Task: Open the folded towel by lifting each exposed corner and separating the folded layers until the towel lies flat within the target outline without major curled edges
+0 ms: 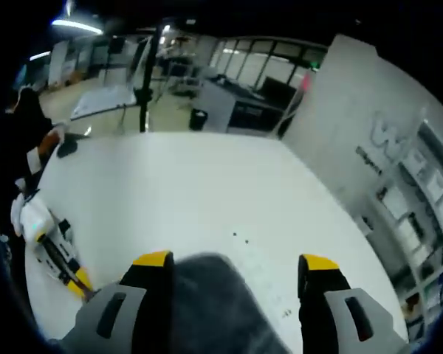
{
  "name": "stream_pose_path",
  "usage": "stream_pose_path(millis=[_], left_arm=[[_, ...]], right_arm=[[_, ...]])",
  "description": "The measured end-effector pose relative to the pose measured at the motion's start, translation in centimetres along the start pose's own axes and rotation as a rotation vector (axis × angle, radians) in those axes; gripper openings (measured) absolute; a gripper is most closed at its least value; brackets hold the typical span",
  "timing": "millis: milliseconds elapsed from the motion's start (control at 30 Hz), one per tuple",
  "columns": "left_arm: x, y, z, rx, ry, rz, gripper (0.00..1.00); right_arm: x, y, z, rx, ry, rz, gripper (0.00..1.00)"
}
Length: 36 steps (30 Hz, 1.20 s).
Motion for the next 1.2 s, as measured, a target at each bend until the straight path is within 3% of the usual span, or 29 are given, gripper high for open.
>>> stream_pose_path(millis=[267,400,500,633,1200], left_arm=[[0.1,0.2,0.0,0.009,-0.009,0.039,0.05],[0.1,0.1,0.0,-0.002,-0.012,0.034,0.05],[0.0,0.1,0.0,-0.003,-0.010,0.031,0.05],[0.1,0.2,0.0,-0.001,-0.011,0.037,0.05],[0.0,0.2,0.0,0.001,-0.005,0.047,0.05]], right_arm=[[-1.7,1.4,4.3,0.067,-0.110,-0.055,0.68],[-3.0,0.7,7.0,0.116,-0.142,-0.107,0.65],[-3.5,-0.1,8.5,0.160,-0.137,-0.124,0.52],[-4.4,-1.6,10.7,0.231,-0.161,-0.121,0.52],[-6.3,-2.6,12.9,0.258,-0.217,-0.150,0.44]])
Point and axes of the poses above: the point that each gripper's makers call its tool centre point, and the gripper's own axes: z roughly forward along the fingers, y roughly to its right, x roughly out of its top, the point moved 9 cm from there along -z, roughly backward along the fingers, and after that the axes turned 6 degrees about -z, right-handed, at the moved point
